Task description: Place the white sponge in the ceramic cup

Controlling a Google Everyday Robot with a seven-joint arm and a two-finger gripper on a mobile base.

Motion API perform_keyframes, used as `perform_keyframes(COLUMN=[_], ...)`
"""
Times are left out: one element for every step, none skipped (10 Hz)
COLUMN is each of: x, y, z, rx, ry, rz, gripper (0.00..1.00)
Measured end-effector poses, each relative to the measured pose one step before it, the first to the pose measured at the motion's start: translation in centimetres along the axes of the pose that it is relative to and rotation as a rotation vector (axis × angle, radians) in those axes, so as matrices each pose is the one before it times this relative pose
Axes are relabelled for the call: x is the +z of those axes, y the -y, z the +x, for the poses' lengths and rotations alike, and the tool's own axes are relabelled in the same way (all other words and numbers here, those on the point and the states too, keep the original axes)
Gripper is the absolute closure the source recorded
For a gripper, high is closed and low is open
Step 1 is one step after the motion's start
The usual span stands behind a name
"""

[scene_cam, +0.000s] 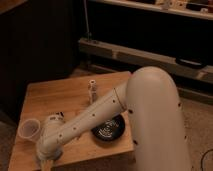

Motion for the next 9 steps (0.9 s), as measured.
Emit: perform_keyframes(x=[0.293,0.469,0.384,0.471,0.318,0.248,0.241,0.138,0.098], y=[-0.082,-0.157,-0.036,-0.009,0.03,0.071,0.146,0.073,0.057], z=[0.134,0.282,0.137,0.148,0.063,-0.043,-0.059,-0.044,-0.064], rx=[0.0004,0.00497,0.00189,0.00403,0.00298,0.00021,0.00001,-0.0003,0.00092], ry=[-0.0011,-0.00156,-0.00029,0.00056,0.00036,0.00067,0.00139,0.00128,0.00149], rz=[-0.00065,-0.00197,-0.00018,-0.00234,-0.00339,-0.00204,-0.00195,-0.00224,-0.00316], gripper=[0.2,0.2,0.2,0.2,0.2,0.2,0.23,0.31,0.42])
